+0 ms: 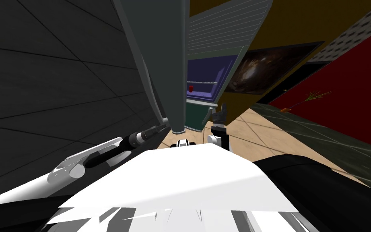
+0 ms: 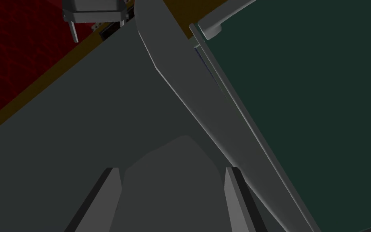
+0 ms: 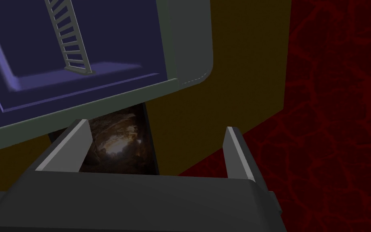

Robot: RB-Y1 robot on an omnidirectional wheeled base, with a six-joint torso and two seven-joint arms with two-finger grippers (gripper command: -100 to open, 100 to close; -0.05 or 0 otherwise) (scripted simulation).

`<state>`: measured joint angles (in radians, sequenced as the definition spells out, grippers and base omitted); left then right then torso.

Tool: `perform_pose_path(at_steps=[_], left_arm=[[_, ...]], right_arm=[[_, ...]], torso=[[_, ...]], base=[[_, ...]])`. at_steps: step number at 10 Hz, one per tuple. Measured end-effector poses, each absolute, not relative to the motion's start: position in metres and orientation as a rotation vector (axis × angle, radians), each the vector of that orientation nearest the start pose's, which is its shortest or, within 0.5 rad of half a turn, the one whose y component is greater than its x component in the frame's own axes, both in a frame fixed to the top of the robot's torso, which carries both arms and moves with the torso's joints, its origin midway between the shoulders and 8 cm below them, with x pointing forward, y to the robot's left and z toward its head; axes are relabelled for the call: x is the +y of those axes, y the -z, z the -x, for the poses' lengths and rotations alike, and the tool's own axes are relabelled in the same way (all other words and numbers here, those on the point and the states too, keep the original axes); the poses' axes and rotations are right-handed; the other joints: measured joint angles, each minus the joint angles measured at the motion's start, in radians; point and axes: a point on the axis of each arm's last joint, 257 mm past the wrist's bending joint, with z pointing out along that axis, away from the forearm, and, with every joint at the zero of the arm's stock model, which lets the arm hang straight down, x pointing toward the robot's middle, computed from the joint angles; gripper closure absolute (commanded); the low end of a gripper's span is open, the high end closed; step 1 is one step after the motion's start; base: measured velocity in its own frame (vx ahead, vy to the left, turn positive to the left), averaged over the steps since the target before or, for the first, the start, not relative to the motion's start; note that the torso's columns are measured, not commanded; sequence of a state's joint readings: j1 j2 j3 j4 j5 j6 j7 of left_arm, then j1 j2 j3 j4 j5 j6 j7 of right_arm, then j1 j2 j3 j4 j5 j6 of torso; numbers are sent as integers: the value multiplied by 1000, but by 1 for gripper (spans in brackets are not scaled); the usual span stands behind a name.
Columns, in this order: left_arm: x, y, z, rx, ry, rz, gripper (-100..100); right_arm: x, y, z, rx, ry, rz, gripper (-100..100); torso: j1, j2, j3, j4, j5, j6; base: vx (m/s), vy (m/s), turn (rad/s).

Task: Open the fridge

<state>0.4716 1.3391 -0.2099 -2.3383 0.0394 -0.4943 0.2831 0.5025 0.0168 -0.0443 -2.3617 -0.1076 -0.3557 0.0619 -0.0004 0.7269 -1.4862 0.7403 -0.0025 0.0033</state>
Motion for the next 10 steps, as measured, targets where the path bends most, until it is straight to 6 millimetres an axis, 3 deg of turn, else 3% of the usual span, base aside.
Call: perform_pose_path(at_steps=[7,8,10], left_arm=[[118,83,-247,1839,1635,-173,100],[115,82,-239,1842,1650,-198,-100],[106,66,-234,1846,1669,-225,-100]], right_arm=[[-307,-33,-346,595,-1260,-756,0],[-307,-33,-346,595,-1260,-756,0],[-307,-33,-346,595,-1261,-756,0]], torso=[[-5,2,1,0,-2,1],[-3,6,3,1,-1,-1],[-15,12,9,0,-3,-2]], base=[[47,279,-75],[42,166,149],[46,-21,223]])
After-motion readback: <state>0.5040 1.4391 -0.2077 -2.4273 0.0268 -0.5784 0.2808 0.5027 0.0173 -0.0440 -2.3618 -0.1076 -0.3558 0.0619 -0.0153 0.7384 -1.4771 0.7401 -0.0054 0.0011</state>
